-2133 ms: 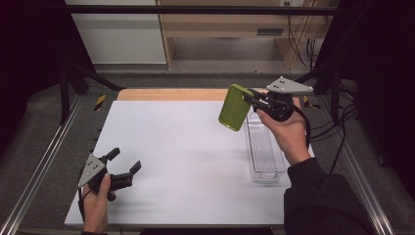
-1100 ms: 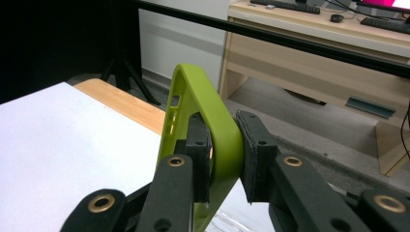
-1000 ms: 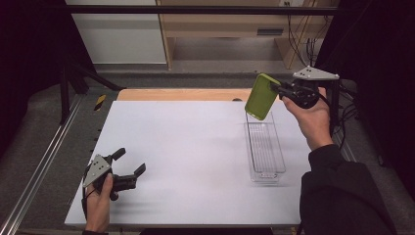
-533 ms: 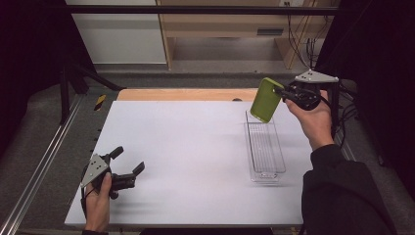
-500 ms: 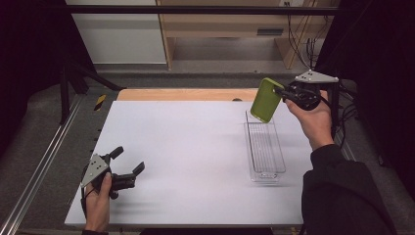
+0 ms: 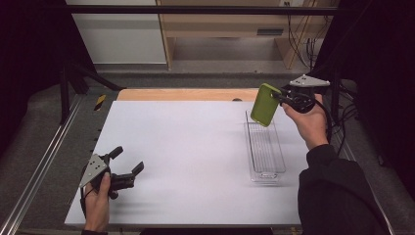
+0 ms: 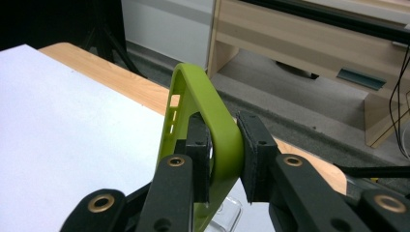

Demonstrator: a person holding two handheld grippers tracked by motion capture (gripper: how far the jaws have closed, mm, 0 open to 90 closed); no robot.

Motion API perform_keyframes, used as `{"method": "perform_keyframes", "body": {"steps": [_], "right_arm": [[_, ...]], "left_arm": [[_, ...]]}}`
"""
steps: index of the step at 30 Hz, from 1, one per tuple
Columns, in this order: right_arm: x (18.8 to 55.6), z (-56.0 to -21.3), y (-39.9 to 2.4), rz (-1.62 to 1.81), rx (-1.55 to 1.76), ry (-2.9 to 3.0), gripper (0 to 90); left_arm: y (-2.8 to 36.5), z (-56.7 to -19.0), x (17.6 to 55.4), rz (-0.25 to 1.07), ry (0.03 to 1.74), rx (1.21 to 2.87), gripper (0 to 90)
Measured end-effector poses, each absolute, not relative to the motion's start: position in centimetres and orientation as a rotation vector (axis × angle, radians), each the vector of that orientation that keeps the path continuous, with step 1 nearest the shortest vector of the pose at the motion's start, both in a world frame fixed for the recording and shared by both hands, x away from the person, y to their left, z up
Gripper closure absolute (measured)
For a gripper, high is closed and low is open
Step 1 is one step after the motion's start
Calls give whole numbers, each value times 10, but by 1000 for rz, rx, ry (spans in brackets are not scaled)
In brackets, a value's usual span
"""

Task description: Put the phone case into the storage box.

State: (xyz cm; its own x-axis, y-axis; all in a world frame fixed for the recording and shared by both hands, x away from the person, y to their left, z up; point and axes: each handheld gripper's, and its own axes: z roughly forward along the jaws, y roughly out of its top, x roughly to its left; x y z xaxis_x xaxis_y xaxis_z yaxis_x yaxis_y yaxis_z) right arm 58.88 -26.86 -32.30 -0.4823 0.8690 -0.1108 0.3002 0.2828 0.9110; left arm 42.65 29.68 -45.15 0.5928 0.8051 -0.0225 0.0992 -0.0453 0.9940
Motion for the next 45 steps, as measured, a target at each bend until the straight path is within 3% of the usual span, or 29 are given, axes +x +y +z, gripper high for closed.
{"method": "perform_keyframes", "body": {"steps": [45], "right_arm": [[624,-380,-253,1102,1048,2025,759]], "left_arm": [[297,-453,428,667,791,1539,13]]}}
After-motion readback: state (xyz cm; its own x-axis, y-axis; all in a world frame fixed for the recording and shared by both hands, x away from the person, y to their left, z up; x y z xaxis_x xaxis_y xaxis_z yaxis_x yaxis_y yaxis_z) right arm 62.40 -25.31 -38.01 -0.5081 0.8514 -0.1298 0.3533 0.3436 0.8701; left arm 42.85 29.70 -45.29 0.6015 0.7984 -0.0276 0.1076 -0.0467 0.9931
